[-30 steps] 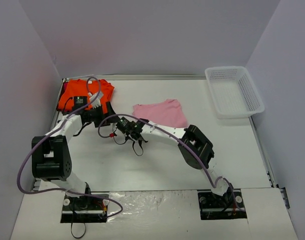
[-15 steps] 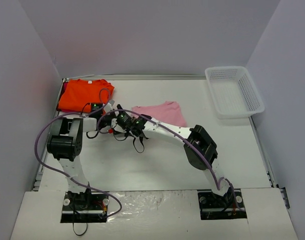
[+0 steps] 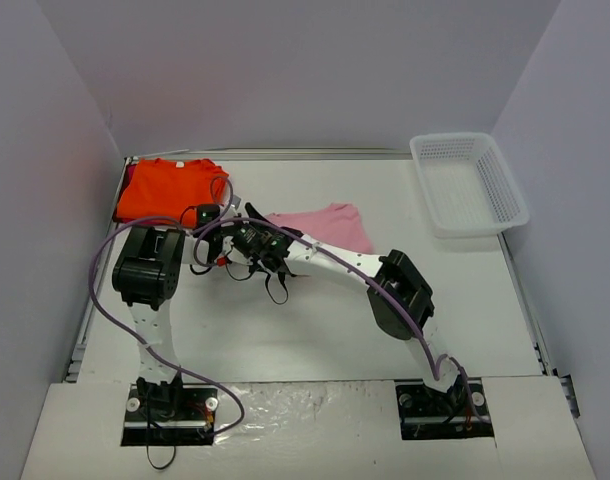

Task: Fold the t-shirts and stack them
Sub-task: Put the neatly folded tshirt into the corner of the board with the left arm

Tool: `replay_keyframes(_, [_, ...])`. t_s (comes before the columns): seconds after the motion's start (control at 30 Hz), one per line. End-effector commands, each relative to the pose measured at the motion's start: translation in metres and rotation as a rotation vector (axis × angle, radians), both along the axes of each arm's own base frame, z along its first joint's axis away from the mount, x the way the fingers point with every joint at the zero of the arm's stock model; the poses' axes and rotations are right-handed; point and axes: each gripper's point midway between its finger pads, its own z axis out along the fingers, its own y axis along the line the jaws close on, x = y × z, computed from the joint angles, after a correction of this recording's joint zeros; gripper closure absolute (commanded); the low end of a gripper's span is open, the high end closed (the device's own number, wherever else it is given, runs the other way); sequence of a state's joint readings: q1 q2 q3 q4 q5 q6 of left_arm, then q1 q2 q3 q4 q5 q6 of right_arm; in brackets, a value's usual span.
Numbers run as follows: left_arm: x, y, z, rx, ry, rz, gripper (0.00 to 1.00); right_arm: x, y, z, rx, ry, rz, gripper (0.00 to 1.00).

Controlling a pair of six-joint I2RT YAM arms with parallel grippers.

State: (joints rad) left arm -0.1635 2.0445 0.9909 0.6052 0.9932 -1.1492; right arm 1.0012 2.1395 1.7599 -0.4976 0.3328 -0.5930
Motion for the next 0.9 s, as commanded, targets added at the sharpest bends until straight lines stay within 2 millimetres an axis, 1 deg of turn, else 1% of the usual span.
replay_keyframes(0.0, [0.01,-0.01,-0.004,0.028,-0.066,0.027,0.06,0.0,-0.003,0.008,-0.006,0.008,-0.014,1.0])
replay_keyframes(0.03, [0.01,-0.009,-0.007,0.043,-0.064,0.018,0.05,0.0,-0.002,0.008,-0.005,0.009,-0.012,1.0])
replay_keyframes(0.07, [0.011,-0.01,-0.006,0.042,-0.071,0.013,0.1,-0.001,-0.003,0.008,-0.007,0.01,-0.012,1.0])
replay_keyframes(0.1, [0.013,-0.011,-0.007,0.039,-0.07,0.002,0.21,-0.001,-0.003,0.007,-0.007,0.012,-0.011,1.0])
replay_keyframes(0.13, [0.011,-0.012,-0.013,0.05,-0.048,-0.01,0.31,-0.001,-0.003,0.007,-0.008,0.013,-0.011,1.0])
replay_keyframes(0.17, [0.012,-0.013,-0.013,0.048,-0.05,-0.015,0.53,-0.001,-0.003,0.007,-0.008,0.013,-0.011,1.0])
replay_keyframes(0.2, [0.013,-0.012,-0.018,0.047,-0.039,-0.018,0.64,-0.002,-0.003,0.006,-0.01,0.016,-0.01,1.0])
replay_keyframes(0.27, [0.015,-0.013,-0.018,0.044,-0.039,-0.023,0.82,-0.004,-0.003,0.007,-0.005,0.02,-0.006,1.0])
replay_keyframes(0.3, [0.015,-0.014,-0.019,0.045,-0.038,-0.025,0.97,-0.005,-0.003,0.007,-0.007,0.021,-0.004,1.0])
replay_keyframes(0.37, [0.017,-0.014,-0.018,0.046,-0.044,-0.032,0.98,-0.008,-0.004,0.006,-0.004,0.031,0.002,1.0])
replay_keyframes(0.4, [0.017,-0.015,-0.018,0.044,-0.043,-0.036,0.98,-0.01,-0.004,0.006,-0.004,0.037,0.006,0.84])
replay_keyframes(0.43, [0.018,-0.014,-0.019,0.042,-0.043,-0.037,0.98,-0.014,-0.006,0.006,-0.005,0.046,0.011,0.51])
replay_keyframes(0.47, [0.02,-0.016,-0.014,0.034,-0.055,-0.046,0.98,-0.02,-0.006,0.005,-0.001,0.074,0.03,0.01])
replay_keyframes(0.5, [0.022,-0.015,-0.013,0.036,-0.059,-0.046,0.98,-0.029,-0.01,0.003,-0.011,0.111,0.047,0.0])
replay_keyframes(0.53, [0.023,-0.013,-0.012,0.037,-0.06,-0.044,0.98,-0.041,-0.019,0.007,-0.005,0.143,0.065,0.0])
replay_keyframes(0.57, [0.028,-0.012,-0.008,0.035,-0.074,-0.042,0.98,-0.057,-0.021,0.006,0.02,0.209,0.098,0.0])
replay_keyframes(0.6, [0.031,-0.01,-0.006,0.036,-0.083,-0.037,0.98,-0.068,-0.032,0.026,0.052,0.229,0.122,0.0])
replay_keyframes(0.63, [0.033,-0.009,-0.004,0.037,-0.09,-0.034,0.98,-0.083,-0.051,0.017,0.031,0.288,0.128,0.0])
replay_keyframes(0.67, [0.037,-0.009,0.001,0.038,-0.105,-0.028,0.98,-0.101,-0.063,0.02,0.05,0.38,0.174,0.0])
replay_keyframes(0.7, [0.039,-0.009,0.004,0.04,-0.114,-0.025,0.98,-0.11,-0.077,0.04,0.103,0.401,0.194,0.0])
replay_keyframes(0.73, [0.039,-0.009,0.003,0.052,-0.113,-0.027,0.98,-0.101,-0.104,0.043,0.129,0.439,0.149,0.0])
replay_keyframes(0.77, [0.041,-0.009,0.007,0.062,-0.125,-0.026,0.97,-0.11,-0.124,0.041,0.145,0.515,0.119,0.0])
replay_keyframes(0.8, [0.045,-0.01,0.012,0.07,-0.147,-0.023,0.98,-0.109,-0.142,0.049,0.169,0.533,0.1,0.0])
replay_keyframes(0.83, [0.045,-0.011,0.012,0.084,-0.156,-0.027,0.98,-0.101,-0.168,0.049,0.19,0.56,0.03,0.0])
replay_keyframes(0.87, [0.045,-0.011,0.013,0.101,-0.16,-0.027,0.98,-0.099,-0.183,0.048,0.202,0.566,-0.009,0.0])
